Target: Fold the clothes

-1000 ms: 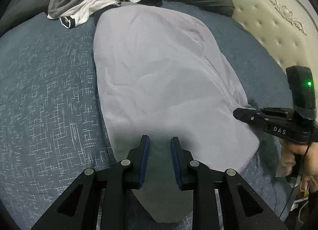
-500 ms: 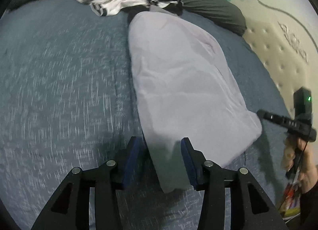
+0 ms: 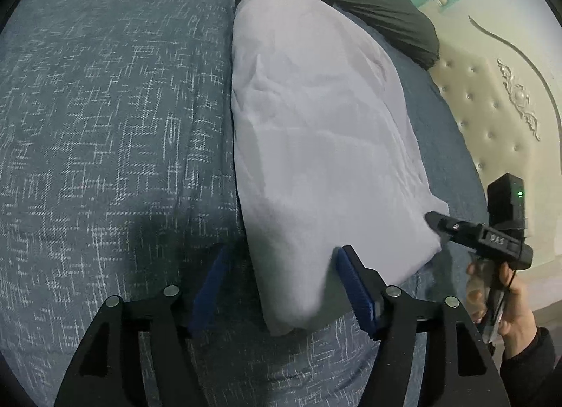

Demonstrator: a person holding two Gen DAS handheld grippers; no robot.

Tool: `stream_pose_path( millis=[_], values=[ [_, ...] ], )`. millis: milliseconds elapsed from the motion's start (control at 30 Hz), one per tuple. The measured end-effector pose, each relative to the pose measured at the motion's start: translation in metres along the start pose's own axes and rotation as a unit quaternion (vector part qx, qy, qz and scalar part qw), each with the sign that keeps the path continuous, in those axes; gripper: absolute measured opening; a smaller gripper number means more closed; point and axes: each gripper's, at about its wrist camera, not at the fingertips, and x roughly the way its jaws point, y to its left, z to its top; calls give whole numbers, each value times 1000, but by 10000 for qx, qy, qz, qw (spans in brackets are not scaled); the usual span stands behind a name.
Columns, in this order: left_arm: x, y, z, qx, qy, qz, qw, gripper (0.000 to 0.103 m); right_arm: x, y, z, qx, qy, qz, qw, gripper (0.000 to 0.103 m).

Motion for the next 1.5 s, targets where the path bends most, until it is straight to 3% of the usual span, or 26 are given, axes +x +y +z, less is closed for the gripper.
stream_pose_path(
  millis=[233,333,467,500,600,733,867,1100,1300,1500],
  values=[
    [18,-6,12,-1,38,-194,9998,69,9,-3,3,-37,61,165,9998,66],
    [26,-10,15,20,47,-165,9999,69,11,0,3,-196,59,167,9997,60],
    [25,-12,14,94,12,-139,9999,68,9,3,2,-343,11,282,9990,39],
    [24,-13,13,102,-4,-131,9999,66,8,5,1,-392,-14,304,9988,28],
    [18,-18,13,134,-64,-53,9999,58,3,15,-1,-579,-103,272,9979,17],
    [12,-25,15,262,-125,-10,9996,55,8,6,4,-451,-69,330,9984,17],
    [15,-12,9,161,1,-77,9998,56,14,-4,9,-309,-30,393,9987,41],
    [24,-10,10,169,-11,-265,9995,61,19,-7,13,-345,-56,535,9980,46],
    [21,-18,9,272,-83,-131,9995,58,7,10,8,-661,-145,278,9973,20],
    [9,-35,8,459,-242,126,9986,40,-20,23,8,-999,-374,143,9942,14]
  ],
)
